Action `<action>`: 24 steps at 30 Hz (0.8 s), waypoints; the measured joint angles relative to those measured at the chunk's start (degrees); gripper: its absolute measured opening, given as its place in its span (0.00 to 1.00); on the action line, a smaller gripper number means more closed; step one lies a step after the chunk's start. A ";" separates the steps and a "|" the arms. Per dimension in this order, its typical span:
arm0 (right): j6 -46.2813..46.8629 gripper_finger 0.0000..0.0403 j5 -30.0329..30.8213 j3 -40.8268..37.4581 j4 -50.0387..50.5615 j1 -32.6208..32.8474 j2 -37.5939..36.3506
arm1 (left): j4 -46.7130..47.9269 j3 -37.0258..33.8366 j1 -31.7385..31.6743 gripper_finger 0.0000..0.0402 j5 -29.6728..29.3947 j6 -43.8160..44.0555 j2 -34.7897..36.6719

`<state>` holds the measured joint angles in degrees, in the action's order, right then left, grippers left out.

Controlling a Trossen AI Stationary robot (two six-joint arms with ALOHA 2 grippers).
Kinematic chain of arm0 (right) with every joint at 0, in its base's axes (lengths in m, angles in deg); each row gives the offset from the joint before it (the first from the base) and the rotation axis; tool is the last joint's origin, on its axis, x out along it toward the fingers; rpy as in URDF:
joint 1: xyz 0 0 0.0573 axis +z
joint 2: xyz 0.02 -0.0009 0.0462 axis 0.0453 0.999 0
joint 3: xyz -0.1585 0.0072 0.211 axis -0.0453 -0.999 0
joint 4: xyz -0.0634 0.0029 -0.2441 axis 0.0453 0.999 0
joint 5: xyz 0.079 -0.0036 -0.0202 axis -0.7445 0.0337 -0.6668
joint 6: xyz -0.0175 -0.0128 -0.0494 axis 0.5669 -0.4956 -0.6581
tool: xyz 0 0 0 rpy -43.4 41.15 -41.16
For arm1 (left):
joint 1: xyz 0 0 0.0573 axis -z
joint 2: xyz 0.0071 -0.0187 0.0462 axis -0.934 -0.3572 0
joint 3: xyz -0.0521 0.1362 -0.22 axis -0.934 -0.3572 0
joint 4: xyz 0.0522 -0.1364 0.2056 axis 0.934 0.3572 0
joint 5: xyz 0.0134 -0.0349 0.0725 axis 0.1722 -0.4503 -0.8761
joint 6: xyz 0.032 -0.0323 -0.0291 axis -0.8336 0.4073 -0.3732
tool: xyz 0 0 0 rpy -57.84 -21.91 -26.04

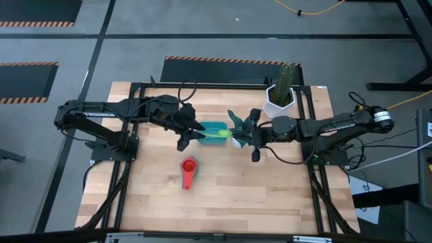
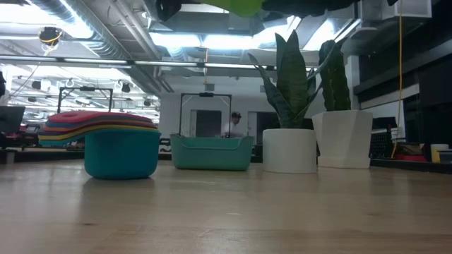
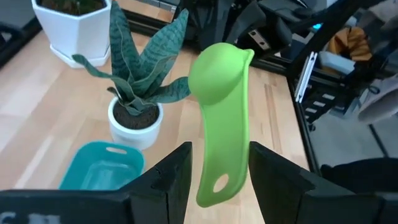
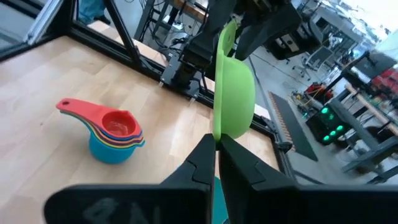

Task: Nest measuring cups in basket
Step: Stack the green measuring cup on top of the red measuring cup

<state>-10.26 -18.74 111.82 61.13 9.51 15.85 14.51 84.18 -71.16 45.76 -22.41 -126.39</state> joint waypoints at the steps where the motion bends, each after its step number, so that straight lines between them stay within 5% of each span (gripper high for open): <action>1: 0.55 0.05 0.01 0.00 -0.11 0.00 0.00 | -0.02 0.00 0.00 0.37 0.00 -0.73 0.00; 24: 18.43 0.05 -0.35 0.04 -0.15 -0.81 0.00 | -0.19 0.00 1.79 0.37 -4.39 -2.86 -0.24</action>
<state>8.17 -19.09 111.87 60.98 8.70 15.85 14.32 84.18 -69.37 41.37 -25.26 -126.63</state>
